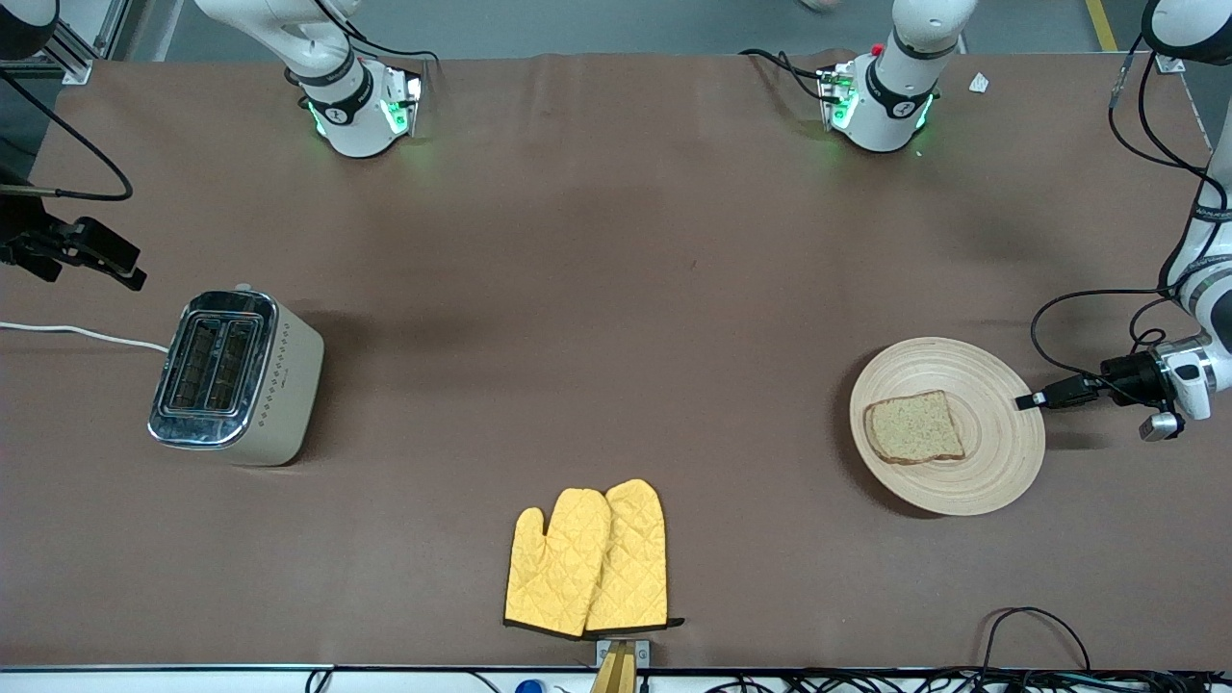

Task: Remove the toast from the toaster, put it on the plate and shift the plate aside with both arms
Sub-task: 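Slide the plate with toast away from the toaster with the left gripper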

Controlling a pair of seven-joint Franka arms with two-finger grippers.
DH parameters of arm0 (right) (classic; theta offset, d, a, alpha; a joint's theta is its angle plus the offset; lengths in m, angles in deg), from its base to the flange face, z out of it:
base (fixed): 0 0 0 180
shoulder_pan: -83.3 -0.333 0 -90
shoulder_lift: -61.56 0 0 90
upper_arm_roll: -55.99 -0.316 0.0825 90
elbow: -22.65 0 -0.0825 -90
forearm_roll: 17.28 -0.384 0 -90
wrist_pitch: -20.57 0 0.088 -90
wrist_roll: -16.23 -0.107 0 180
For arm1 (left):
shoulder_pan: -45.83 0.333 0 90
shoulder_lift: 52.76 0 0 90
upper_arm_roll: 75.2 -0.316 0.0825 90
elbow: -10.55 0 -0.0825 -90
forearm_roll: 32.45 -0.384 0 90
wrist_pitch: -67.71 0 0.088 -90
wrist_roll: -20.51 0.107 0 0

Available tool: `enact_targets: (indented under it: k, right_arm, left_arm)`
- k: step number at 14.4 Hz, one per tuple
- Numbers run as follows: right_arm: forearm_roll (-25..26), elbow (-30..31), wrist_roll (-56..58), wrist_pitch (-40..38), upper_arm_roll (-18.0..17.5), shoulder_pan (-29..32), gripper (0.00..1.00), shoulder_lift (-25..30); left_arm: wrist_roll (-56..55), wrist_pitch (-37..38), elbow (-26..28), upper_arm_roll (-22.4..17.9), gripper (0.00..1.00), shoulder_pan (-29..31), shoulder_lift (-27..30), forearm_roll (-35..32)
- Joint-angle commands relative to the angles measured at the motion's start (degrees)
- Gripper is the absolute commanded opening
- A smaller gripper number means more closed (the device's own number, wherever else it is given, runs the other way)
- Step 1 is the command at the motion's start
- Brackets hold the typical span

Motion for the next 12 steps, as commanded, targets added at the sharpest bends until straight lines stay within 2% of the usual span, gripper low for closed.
enact_targets:
  k: [1,2,3,4,7,12]
  right_arm:
    - [-0.8,1.1,-0.2,0.5,-0.7,1.2,1.00,0.9]
    - [-0.8,1.1,-0.2,0.5,-0.7,1.2,1.00,0.9]
    - [-0.8,1.1,-0.2,0.5,-0.7,1.2,1.00,0.9]
    - [-0.8,1.2,-0.2,0.6,-0.7,1.2,1.00,0.9]
    - [-0.8,1.2,-0.2,1.2,-0.7,1.1,1.00,0.9]
    - [-0.8,1.2,-0.2,1.6,-0.7,1.1,1.00,0.9]
  left_arm:
    - [-1.2,1.2,-2.5,-1.3,0.32,-1.8,-1.3,-0.5]
    - [-1.4,1.2,-3.0,-2.1,0.47,-3.0,-1.2,-1.0]
    - [-2.1,1.2,-3.7,-2.5,0.81,-3.6,-1.0,-1.7]
    - [-4.2,1.2,-4.8,-2.5,1.00,-4.0,-0.4,-4.4]
    - [-16.0,3.9,-10.1,0.5,1.00,-5.6,1.9,-13.9]
    - [-41.6,5.7,-10.3,9.6,1.00,-9.6,13.0,-26.4]
